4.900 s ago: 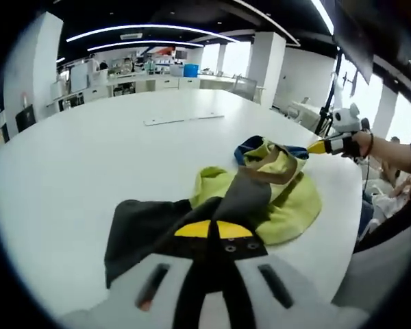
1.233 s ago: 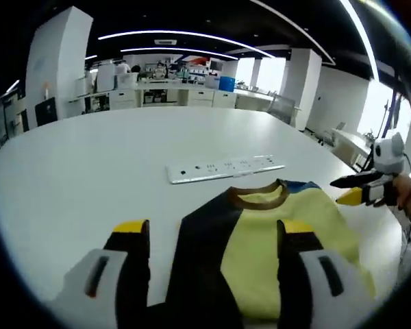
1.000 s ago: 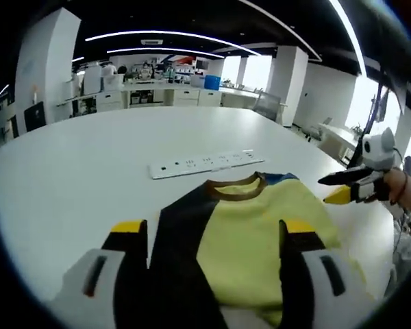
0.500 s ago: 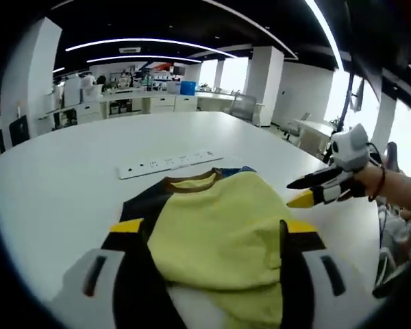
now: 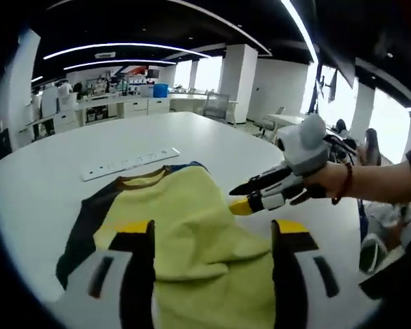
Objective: Fold the garment on the visible template until the final outline fits inside the template.
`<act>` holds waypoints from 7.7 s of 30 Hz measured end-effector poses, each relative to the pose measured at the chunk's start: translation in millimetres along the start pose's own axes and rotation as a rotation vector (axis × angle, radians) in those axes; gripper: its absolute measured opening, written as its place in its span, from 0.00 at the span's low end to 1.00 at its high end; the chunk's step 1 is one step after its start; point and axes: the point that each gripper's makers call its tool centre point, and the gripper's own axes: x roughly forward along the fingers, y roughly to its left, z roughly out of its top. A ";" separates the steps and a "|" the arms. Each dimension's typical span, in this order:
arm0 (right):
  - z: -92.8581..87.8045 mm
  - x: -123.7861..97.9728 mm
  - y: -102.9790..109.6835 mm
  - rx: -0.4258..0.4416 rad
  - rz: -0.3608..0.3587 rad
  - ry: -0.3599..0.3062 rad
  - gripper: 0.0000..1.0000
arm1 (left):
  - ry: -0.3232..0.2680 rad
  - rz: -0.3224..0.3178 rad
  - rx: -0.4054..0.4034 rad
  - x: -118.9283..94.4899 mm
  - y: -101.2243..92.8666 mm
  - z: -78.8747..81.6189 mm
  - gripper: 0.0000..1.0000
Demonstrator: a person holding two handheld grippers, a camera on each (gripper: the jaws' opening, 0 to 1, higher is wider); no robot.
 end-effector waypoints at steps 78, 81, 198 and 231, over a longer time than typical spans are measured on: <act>-9.4 -12.0 16.4 -0.015 -0.028 0.077 0.00 | -0.102 0.043 -0.319 -35.7 15.8 4.7 0.00; -10.8 -12.4 19.5 -0.010 -0.026 0.085 0.00 | -0.130 0.056 -0.364 -41.6 29.9 7.5 0.00; -69.1 -44.8 94.2 -0.166 0.080 0.182 0.00 | 0.324 0.252 -0.009 -68.6 88.0 -112.3 0.00; -60.6 -97.7 -2.5 -0.131 -0.124 0.168 0.00 | 0.106 0.151 -0.017 -84.8 29.1 -30.3 0.00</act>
